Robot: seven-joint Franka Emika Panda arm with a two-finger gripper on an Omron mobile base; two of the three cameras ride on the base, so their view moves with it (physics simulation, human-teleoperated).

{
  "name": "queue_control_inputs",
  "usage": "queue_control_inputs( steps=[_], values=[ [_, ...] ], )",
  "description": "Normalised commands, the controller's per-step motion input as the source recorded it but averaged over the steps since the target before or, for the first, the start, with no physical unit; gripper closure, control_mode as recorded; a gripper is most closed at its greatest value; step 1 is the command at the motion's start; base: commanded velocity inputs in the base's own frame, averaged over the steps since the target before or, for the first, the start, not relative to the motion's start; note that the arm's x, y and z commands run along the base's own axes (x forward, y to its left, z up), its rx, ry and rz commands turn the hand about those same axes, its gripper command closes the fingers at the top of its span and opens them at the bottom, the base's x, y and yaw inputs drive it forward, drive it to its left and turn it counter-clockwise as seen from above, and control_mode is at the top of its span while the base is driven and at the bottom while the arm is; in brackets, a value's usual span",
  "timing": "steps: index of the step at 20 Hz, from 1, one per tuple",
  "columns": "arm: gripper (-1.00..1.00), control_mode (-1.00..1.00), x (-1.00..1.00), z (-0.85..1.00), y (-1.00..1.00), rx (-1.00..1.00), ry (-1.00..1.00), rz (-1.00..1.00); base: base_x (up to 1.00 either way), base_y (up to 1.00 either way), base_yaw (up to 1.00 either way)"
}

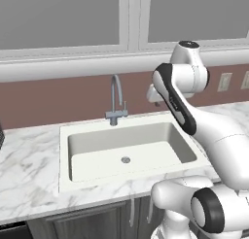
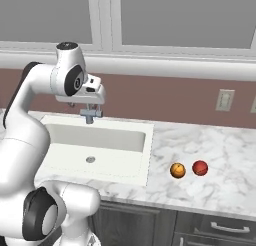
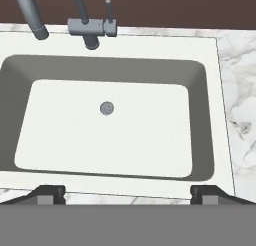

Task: Turn on the sink faucet. Then move the onion from the counter to the sink. Turn off the sink. Move the vegetable from the sink to the pot next to the stove. Finally move the pot to the front left burner.

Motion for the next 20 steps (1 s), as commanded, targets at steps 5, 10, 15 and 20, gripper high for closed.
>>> queue_control_inputs(
  steps=[5,10,15,20],
  values=[
    [-1.0,1.0,0.0,0.0,0.0,0.0,0.0,0.0,0.2,-0.52,0.0],
    [-1.0,1.0,0.0,0.0,0.0,0.0,0.0,0.0,0.15,-0.68,0.0],
    [-1.0,1.0,0.0,0.0,0.0,0.0,0.0,0.0,0.11,-0.68,0.0],
    [-1.0,1.0,0.0,0.0,0.0,0.0,0.0,0.0,0.24,-0.27,0.0]
  ],
)
